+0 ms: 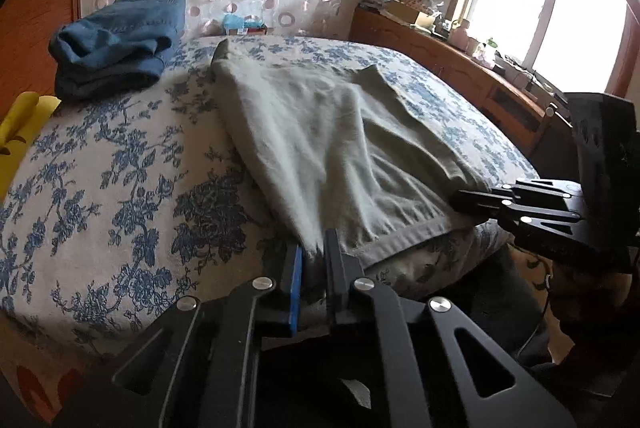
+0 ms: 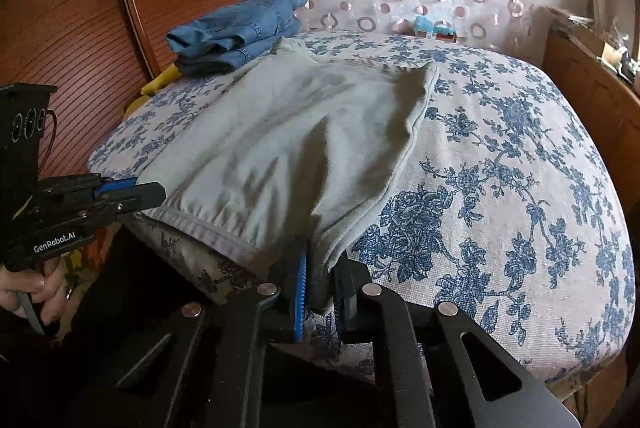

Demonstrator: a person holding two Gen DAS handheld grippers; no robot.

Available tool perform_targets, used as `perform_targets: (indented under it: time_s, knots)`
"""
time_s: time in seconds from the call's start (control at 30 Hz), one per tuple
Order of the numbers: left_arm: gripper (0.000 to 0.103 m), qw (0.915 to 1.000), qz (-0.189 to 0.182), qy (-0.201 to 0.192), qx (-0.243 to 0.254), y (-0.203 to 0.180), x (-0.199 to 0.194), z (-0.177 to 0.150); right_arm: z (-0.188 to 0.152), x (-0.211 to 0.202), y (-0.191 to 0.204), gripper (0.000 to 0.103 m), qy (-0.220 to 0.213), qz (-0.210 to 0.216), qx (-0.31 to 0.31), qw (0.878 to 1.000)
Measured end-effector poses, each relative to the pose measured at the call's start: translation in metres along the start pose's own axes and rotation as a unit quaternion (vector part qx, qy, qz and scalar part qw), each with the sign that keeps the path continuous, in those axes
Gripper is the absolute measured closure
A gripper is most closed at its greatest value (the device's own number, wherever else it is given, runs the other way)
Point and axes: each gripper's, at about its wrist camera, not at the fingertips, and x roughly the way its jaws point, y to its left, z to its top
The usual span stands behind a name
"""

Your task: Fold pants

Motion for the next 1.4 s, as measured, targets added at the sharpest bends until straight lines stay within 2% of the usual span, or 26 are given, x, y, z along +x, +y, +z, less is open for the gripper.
perform_targets:
  time_s: [0.27,0.93,1.13,1.4]
  knots:
    - [0.093,0.9988,-0.032,-0.034,-0.013,-0.002,-0.031,0.014,0.003,-0.022,-0.003,0.094,-0.029,0.017,0.016,0.999]
    - [0.093,0.9944,-0.059,-0.087,0.010,-0.026,-0.083,0.032,0.009,-0.082,-0.011,0.094,-0.081,0.051,0.022,0.995]
    - [0.093,0.9948,-0.056,-0.084,0.011,-0.025,-0.074,0.035,0.009,-0.078,-0.018,0.094,-0.086,0.043,0.018,0.995]
    - [0.093,0.9973,-0.028,-0.068,0.005,-0.008,-0.033,0.054,0.029,-0.040,-0.029,0.094,-0.070,0.021,0.024,0.997]
